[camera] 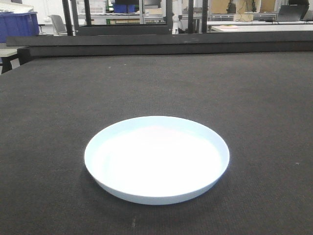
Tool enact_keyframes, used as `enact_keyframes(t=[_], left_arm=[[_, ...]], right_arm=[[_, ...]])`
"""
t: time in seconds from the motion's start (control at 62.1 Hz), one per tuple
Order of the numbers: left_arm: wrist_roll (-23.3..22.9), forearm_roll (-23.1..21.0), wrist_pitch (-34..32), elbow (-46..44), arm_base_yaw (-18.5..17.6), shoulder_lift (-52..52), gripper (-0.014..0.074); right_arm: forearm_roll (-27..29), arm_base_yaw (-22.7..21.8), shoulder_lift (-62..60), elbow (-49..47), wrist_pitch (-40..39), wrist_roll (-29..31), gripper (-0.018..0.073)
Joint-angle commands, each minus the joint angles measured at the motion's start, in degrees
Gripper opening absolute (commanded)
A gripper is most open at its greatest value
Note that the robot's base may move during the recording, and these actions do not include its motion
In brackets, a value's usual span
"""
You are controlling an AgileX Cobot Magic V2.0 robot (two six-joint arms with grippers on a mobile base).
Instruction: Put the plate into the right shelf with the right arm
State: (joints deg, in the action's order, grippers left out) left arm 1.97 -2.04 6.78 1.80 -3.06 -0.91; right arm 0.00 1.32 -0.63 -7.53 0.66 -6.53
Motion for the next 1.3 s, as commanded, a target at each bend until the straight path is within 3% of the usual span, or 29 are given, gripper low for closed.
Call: enact_keyframes(t=[0.0,0.145,0.274,0.403,0.499,0.612,0.725,0.821,1.014,1.127,1.288], left_arm=[[-0.2,-0.4,-4.9,0.6,0.0,-0.4,-0.0047],[-0.2,-0.4,-4.9,0.6,0.0,-0.4,-0.0047],[-0.2,-0.4,-4.9,0.6,0.0,-0.4,-0.0047],[-0.2,-0.4,-4.9,0.6,0.0,-0.4,-0.0047],[-0.2,-0.4,-4.9,0.6,0.0,-0.4,-0.0047],[-0.2,-0.4,-4.9,0.6,0.0,-0.4,-0.0047],[-0.2,-0.4,-4.9,0.6,0.0,-0.4,-0.0047],[-0.2,-0.4,-4.9,0.6,0.0,-0.4,-0.0047],[-0.2,-0.4,-4.9,0.6,0.0,-0.4,-0.0047],[-0.2,-0.4,-4.9,0.6,0.0,-0.4,-0.0047],[-0.2,-0.4,-4.9,0.6,0.0,-0.4,-0.0047]], right_arm=[[0.0,0.1,3.1,-10.7,5.3,-0.1,0.0069],[9.5,2.5,12.5,-27.9,21.0,1.2,0.0069],[12.2,4.1,24.0,-40.1,35.2,8.1,0.0069],[18.6,4.5,36.4,-48.4,49.8,14.7,0.0069],[23.0,4.5,44.4,-51.3,55.3,18.3,0.0069],[25.8,4.6,51.0,-51.8,56.4,21.4,0.0069],[26.7,7.4,56.6,-51.8,55.7,21.6,0.0097],[26.6,12.3,61.5,-51.8,53.8,21.6,0.0204],[26.6,20.1,71.7,-51.8,48.6,21.6,0.0505],[26.6,22.3,77.5,-51.8,47.3,21.6,0.0576],[26.6,22.7,84.1,-51.8,46.0,21.6,0.0581]])
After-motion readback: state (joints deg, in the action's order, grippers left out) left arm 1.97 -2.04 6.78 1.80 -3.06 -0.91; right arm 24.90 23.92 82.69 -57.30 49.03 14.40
